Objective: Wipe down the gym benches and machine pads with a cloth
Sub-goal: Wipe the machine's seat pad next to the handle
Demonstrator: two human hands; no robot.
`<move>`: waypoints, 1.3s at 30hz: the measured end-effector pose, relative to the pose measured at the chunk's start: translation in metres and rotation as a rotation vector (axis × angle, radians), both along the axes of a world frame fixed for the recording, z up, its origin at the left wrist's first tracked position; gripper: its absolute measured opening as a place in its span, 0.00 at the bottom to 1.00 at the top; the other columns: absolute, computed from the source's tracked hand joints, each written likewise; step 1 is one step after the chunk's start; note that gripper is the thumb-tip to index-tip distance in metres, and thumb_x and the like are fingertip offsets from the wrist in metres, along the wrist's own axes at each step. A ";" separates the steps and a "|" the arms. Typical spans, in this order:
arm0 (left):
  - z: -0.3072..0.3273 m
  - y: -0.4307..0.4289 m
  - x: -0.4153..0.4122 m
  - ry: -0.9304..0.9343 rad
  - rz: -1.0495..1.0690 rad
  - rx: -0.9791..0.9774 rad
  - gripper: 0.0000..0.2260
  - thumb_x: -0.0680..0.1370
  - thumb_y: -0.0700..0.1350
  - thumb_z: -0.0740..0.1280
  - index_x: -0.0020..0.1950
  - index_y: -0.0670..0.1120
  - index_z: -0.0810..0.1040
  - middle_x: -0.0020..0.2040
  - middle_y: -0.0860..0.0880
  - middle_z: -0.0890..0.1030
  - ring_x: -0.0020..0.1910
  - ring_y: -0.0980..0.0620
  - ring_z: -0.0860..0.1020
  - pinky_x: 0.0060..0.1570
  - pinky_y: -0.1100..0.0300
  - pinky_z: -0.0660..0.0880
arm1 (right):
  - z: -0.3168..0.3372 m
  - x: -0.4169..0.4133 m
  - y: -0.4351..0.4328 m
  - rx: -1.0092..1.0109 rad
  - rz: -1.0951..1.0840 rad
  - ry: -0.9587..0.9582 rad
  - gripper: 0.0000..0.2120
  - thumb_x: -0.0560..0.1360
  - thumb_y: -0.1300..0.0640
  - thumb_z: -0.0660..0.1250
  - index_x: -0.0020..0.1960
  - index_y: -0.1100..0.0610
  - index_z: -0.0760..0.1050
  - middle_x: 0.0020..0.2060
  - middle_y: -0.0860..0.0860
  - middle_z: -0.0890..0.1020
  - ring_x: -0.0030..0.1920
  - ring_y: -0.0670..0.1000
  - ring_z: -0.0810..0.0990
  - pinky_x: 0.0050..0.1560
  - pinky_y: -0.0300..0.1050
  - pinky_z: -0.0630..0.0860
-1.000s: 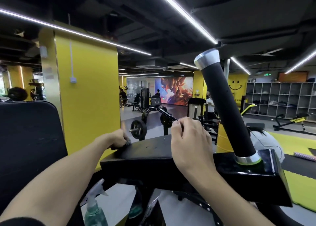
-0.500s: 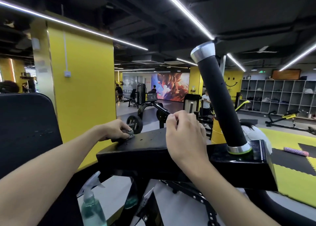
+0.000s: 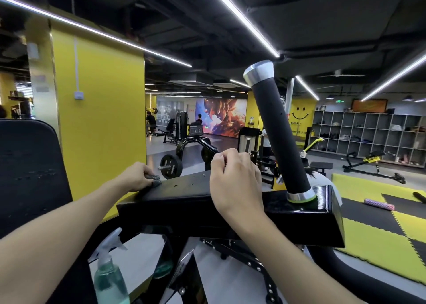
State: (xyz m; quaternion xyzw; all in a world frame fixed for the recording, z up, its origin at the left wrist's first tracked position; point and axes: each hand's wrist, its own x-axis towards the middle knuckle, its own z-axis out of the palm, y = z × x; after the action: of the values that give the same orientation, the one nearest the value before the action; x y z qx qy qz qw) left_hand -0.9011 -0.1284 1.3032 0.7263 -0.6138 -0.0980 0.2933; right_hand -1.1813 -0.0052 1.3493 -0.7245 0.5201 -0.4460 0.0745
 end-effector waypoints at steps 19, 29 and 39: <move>0.001 0.046 0.003 0.073 0.046 -0.007 0.07 0.78 0.43 0.71 0.54 0.43 0.86 0.40 0.51 0.81 0.37 0.55 0.73 0.29 0.67 0.66 | -0.003 0.001 -0.004 -0.049 0.010 -0.006 0.15 0.80 0.47 0.48 0.54 0.50 0.71 0.51 0.48 0.71 0.59 0.53 0.70 0.72 0.53 0.59; -0.007 0.058 0.004 0.132 0.064 -0.051 0.08 0.79 0.43 0.70 0.54 0.43 0.86 0.44 0.48 0.85 0.38 0.53 0.76 0.33 0.64 0.68 | -0.004 0.001 -0.007 -0.078 0.048 -0.053 0.15 0.79 0.44 0.47 0.50 0.49 0.69 0.52 0.48 0.71 0.60 0.50 0.69 0.72 0.54 0.59; -0.014 0.069 0.005 0.055 0.084 -0.111 0.09 0.80 0.45 0.69 0.58 0.46 0.85 0.53 0.48 0.85 0.48 0.49 0.80 0.44 0.59 0.74 | -0.007 0.000 -0.009 -0.092 0.044 -0.037 0.21 0.77 0.39 0.43 0.53 0.49 0.70 0.56 0.48 0.73 0.64 0.49 0.67 0.74 0.55 0.57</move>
State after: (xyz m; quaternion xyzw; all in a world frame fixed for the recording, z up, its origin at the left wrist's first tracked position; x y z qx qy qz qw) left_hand -0.8964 -0.0593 1.2887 0.7311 -0.5788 -0.0714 0.3540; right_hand -1.1809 -0.0137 1.3426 -0.7303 0.4815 -0.4808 0.0606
